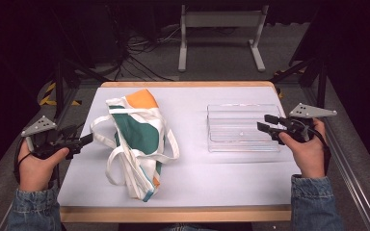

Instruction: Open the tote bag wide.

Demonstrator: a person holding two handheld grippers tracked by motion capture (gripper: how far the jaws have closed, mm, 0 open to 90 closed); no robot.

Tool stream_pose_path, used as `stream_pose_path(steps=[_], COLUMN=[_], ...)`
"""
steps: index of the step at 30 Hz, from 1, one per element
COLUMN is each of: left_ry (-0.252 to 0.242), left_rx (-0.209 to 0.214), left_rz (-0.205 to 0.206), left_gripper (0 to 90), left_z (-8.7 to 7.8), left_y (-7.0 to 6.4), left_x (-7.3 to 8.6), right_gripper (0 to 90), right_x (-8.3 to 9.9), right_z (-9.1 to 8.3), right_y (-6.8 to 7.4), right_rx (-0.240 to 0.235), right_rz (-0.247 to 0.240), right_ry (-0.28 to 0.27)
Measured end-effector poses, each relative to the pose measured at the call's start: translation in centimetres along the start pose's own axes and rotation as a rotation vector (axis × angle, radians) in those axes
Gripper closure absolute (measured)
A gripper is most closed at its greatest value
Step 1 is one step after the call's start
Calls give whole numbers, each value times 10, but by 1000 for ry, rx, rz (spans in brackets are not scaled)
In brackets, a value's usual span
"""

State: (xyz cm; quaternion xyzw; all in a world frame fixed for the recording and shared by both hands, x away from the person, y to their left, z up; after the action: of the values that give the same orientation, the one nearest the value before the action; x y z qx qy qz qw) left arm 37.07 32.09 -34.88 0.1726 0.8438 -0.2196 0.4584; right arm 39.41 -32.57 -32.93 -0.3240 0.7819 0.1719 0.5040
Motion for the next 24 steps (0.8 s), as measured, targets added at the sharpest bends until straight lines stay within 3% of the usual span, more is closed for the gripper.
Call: stream_pose_path(steps=[4,8,14,16,17,21,24], left_ry=[-5,-13,-22,-40,-45,-40,-37], left_rx=[17,25,56,134,153,190,206], left_rz=[-6,-6,-10,-20,-13,22,54], left_gripper=[228,225,223,223,223,223,222], left_z=[-2,-3,-5,-7,-8,-11,-11], left_y=[-3,-4,-8,-12,-15,-30,-40], left_x=[-1,-3,-5,-7,-7,-12,-14], right_gripper=[528,517,504,499,492,471,461], right_x=[-2,-4,-9,-12,-14,-19,-22], right_z=[4,7,9,12,13,18,27], right_y=[6,11,19,26,28,39,49], right_rx=[1,-14,-53,-71,-71,-102,-156], right_rz=[-36,-28,-20,-29,-34,-36,-40], right_ry=[-48,-69,-42,-37,-36,-45,-76])
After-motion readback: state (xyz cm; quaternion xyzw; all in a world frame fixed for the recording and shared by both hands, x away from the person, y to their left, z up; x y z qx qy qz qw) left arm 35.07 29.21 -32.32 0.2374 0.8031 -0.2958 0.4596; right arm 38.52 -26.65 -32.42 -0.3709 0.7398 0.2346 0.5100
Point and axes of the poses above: each handheld gripper's, and its own axes: z roughly forward along the jaws, x roughly out of its underside, y roughly to its left, the point moved 1 cm from there along z, roughly forward along the jaws, and after that the axes turned 5 degrees about -z, right-handed, at the moved point
